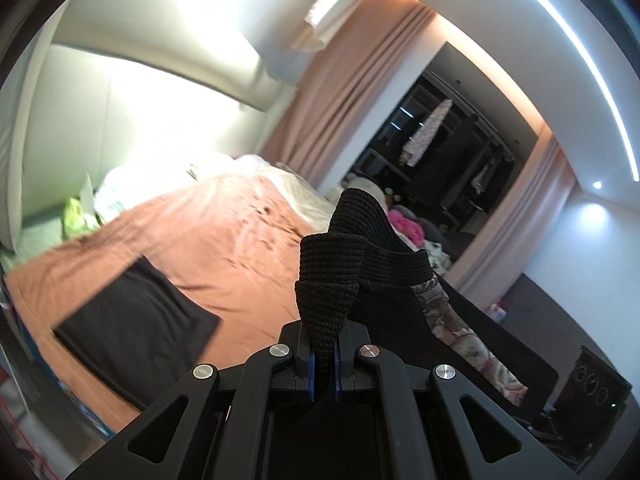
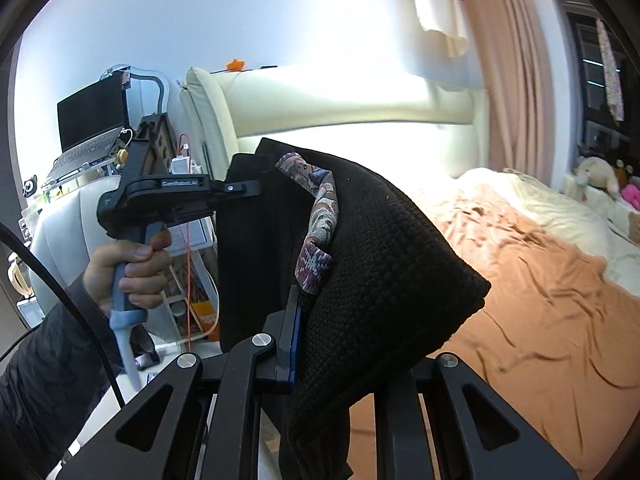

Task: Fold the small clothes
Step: 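Lift the folded shirt with both tools and carry it toward the bed edge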

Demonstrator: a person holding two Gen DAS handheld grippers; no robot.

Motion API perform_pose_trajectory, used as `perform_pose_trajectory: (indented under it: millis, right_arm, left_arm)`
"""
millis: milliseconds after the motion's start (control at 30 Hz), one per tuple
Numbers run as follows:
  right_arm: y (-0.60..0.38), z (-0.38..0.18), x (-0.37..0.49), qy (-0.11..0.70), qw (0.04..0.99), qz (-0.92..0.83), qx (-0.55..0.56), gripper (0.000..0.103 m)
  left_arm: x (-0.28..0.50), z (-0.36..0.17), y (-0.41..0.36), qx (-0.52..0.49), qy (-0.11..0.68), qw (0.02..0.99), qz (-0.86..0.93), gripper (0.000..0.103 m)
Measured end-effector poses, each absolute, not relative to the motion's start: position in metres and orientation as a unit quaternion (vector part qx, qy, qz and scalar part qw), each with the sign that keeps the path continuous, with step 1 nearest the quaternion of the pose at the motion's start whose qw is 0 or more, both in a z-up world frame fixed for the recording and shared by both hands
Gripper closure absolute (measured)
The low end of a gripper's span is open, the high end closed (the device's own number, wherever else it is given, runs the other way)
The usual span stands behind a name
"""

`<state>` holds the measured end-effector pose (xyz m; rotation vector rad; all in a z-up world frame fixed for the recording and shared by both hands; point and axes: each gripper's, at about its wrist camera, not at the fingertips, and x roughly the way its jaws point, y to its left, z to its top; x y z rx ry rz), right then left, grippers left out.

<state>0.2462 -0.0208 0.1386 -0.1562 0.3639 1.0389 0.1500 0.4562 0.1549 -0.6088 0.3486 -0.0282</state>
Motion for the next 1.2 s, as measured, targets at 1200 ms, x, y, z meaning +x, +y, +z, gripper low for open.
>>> perform_pose_trajectory:
  millis: [1200]
  right_arm:
    - [0.095, 0.086, 0.396, 0.245, 0.806, 0.528, -0.101, 0.092]
  left_arm:
    - [0.238, 0.063, 0.669, -0.291, 0.219, 0.916, 0.165, 0.098]
